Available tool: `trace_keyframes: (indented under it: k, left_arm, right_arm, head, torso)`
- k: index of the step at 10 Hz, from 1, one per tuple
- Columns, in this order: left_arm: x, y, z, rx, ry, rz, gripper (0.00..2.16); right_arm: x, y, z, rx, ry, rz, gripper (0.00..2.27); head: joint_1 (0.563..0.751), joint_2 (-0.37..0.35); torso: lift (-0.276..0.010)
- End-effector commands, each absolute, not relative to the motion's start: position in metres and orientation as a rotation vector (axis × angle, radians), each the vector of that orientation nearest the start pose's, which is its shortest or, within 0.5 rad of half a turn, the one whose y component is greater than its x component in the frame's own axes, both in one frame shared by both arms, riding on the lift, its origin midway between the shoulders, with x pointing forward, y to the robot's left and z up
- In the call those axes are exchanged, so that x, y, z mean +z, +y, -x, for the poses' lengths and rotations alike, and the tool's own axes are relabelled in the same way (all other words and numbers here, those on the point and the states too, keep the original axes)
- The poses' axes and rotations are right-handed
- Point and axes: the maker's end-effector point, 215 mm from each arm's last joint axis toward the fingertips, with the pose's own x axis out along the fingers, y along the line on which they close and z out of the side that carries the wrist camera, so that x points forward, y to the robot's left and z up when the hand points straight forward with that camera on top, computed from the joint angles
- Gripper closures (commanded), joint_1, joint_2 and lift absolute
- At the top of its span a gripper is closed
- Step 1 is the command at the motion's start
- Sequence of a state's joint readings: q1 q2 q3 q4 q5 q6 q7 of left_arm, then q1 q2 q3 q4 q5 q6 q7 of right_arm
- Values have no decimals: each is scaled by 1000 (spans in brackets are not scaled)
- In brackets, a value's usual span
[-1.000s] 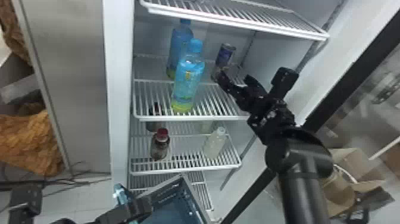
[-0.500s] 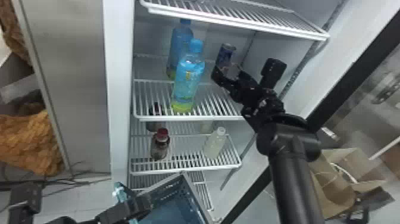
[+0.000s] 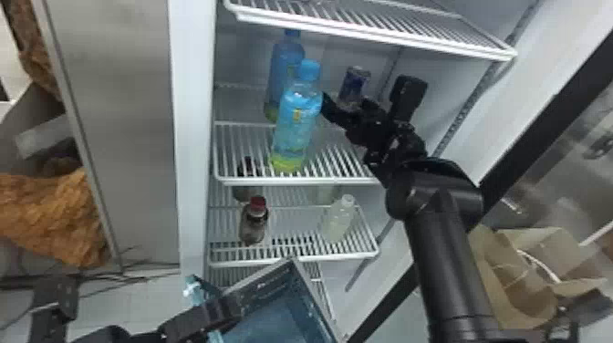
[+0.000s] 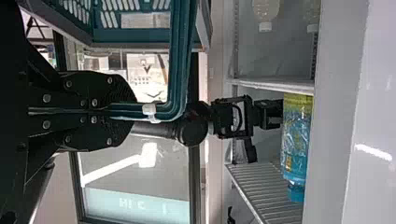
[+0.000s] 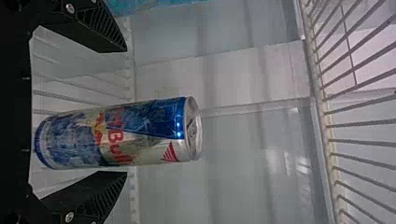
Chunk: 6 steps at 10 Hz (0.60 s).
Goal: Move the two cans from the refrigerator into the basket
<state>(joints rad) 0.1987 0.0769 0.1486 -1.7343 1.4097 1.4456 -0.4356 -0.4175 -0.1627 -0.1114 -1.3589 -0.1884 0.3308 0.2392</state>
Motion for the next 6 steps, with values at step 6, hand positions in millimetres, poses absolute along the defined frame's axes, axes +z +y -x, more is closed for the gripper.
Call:
trace_keyframes:
  k: [6]
  left_arm:
    - [-335, 5, -306, -1154, 917, 1413, 1197]
  right_arm:
    - [-269, -327, -733, 57, 128, -86, 87]
  head:
    - [687, -327]
  torso:
    - [-35]
